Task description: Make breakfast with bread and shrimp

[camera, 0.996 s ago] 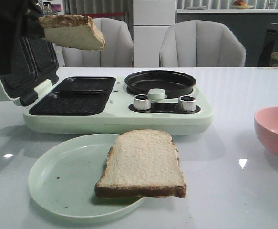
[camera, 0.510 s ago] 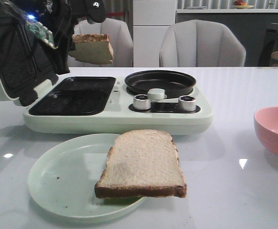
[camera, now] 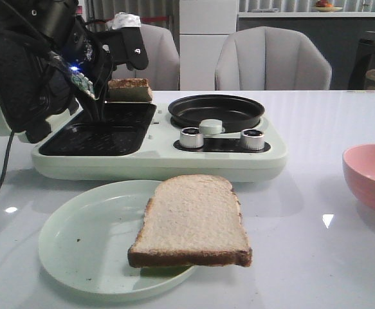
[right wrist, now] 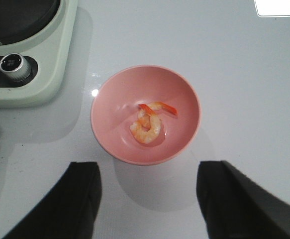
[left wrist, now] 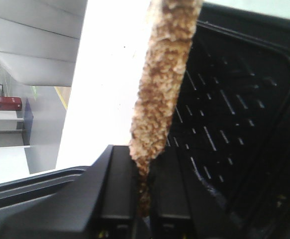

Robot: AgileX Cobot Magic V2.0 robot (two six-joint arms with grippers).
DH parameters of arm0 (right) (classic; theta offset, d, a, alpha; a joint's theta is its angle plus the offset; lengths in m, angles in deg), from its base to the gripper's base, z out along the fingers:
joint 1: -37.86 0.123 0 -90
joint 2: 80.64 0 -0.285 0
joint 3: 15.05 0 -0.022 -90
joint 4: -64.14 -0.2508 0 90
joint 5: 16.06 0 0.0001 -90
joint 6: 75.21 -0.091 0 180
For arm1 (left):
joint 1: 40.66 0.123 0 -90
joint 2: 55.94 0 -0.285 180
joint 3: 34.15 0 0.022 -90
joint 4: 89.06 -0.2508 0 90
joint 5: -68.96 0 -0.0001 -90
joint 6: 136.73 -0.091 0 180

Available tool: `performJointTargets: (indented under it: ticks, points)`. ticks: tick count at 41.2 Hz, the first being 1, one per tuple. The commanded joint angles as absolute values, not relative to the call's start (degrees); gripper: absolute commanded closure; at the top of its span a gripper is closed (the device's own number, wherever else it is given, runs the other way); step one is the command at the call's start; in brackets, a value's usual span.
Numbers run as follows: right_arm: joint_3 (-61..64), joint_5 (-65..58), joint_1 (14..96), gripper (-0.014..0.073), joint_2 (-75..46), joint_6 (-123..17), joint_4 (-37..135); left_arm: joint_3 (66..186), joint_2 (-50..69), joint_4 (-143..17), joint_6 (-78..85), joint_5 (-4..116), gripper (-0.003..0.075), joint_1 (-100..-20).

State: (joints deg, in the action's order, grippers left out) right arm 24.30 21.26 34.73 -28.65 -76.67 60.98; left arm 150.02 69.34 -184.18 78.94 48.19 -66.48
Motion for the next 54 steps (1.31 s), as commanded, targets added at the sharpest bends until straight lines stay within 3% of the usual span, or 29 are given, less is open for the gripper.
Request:
performJointTargets:
  ticks: [1,6,11,33,38,43,50,54]
  points:
    - [22.43,16.98,34.48,0.0066,-28.57,-76.57,61.3,152.02,65.95,-185.51,79.44,48.33,0.0438,-66.35]
    - [22.43,16.98,34.48,0.0066,-28.57,-76.57,61.3,152.02,65.95,-185.51,79.44,48.36,0.0289,-66.35]
    - [22.43,16.98,34.48,0.0066,-28.57,-76.57,61.3,152.02,65.95,-185.51,79.44,47.1,0.021,-66.35]
    - [22.43,16.98,34.48,0.0066,-28.57,-76.57,61.3,144.26,58.78,-185.37,81.02,44.76,0.0209,-66.63]
    - [22.43,16.98,34.48,0.0066,-28.57,-76.57,61.3,141.11,55.83,-184.28,81.49,38.33,0.0209,-68.18]
    - [22.43,16.98,34.48,0.0066,-28.57,-76.57,61.3,140.84,52.61,-169.29,79.66,31.66,0.0209,-70.77]
    - [22.43,16.98,34.48,0.0066,-28.57,-76.57,61.3,140.84,45.57,-141.12,64.35,28.0,0.0209,-74.14]
    - [22.43,16.98,34.48,0.0066,-28.57,-76.57,61.3,140.84,41.52,-133.1,59.38,24.09,0.0209,-76.09]
